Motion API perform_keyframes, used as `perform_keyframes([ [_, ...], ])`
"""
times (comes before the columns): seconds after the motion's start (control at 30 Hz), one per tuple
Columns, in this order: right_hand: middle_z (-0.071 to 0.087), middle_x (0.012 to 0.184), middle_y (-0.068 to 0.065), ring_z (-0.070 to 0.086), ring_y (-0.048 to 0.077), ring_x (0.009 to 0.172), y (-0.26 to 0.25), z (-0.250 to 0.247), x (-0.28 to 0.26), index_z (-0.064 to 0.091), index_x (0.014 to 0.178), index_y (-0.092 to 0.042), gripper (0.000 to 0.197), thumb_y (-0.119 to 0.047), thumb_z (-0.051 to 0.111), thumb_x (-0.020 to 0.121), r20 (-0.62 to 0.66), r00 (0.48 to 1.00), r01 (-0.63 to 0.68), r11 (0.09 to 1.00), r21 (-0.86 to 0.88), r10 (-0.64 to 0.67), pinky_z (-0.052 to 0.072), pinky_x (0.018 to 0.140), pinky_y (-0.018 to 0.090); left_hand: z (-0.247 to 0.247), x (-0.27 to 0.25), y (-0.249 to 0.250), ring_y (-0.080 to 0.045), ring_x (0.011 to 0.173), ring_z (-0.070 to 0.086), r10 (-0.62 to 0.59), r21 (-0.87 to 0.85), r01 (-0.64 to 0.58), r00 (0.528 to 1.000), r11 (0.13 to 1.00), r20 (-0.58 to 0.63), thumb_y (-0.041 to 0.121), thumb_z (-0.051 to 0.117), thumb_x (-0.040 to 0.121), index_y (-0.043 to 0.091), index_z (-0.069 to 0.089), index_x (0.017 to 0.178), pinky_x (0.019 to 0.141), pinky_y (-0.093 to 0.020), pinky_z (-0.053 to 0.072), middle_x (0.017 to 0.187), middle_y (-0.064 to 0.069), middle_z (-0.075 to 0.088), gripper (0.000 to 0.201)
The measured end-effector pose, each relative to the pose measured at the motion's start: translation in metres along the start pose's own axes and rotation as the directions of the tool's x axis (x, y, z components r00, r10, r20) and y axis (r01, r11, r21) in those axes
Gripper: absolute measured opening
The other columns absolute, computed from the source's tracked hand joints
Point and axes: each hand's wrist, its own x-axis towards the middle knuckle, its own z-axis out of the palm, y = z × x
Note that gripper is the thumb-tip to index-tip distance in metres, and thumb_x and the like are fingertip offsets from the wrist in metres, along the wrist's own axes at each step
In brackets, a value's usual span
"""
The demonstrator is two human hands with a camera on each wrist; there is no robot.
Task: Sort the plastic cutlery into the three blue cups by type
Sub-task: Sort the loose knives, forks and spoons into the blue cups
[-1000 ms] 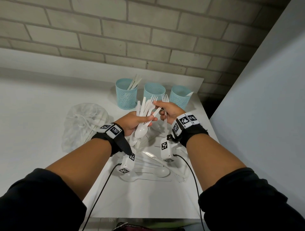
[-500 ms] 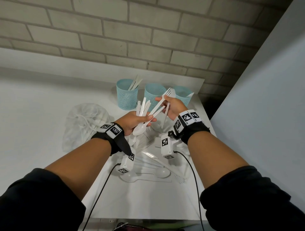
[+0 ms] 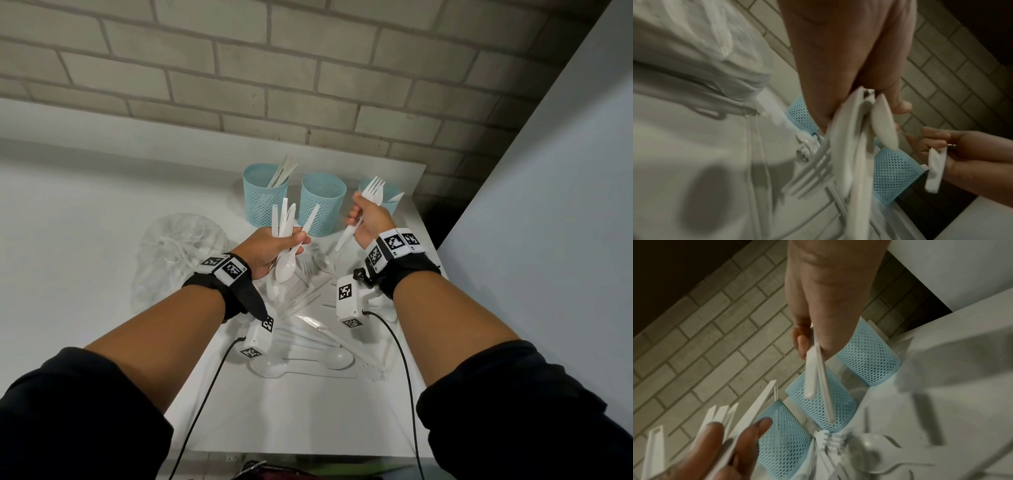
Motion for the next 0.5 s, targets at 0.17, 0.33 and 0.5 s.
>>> perform_keyframes([
  [0.17,0.052,0.056,0.000,0.058,0.012,0.054,0.005,0.000,-0.013,0.056,0.083,-0.011,0.032,-0.033,0.040,0.099,0.160,0.977,-0.104,0.972,-0.209,0.139,0.049,0.053,0.026,0.002,0.002,-0.001,-0.012,0.086,0.060,0.011,-0.040,-0.011,1.000,0.999,-0.009,0.006,0.052,0.093,-0.005,0.052,0.126,0.076,-0.015,0.053,0.093,-0.005,0.063,0.034],
  [0.33,0.031,0.048,-0.005,0.033,0.006,0.035,0.003,0.011,-0.006,0.055,0.078,-0.010,0.037,-0.041,0.045,0.096,0.193,0.977,-0.014,0.919,-0.393,0.097,0.031,0.039,0.018,0.002,0.003,0.004,-0.009,0.061,0.067,0.011,-0.164,-0.012,1.000,0.986,-0.006,0.007,0.046,0.097,0.002,0.051,0.127,0.065,-0.018,0.057,0.087,-0.010,0.061,0.031],
  [0.5,0.050,0.043,-0.004,0.052,0.007,0.042,-0.013,0.031,0.003,0.058,0.075,-0.008,0.040,-0.040,0.045,0.096,0.177,0.982,0.107,0.962,-0.252,-0.063,0.044,0.042,0.020,-0.005,0.005,0.008,-0.012,0.065,0.071,0.025,-0.216,-0.030,0.999,0.976,-0.023,0.008,0.044,0.098,0.007,0.048,0.128,0.064,-0.022,0.058,0.095,-0.012,0.063,0.031],
])
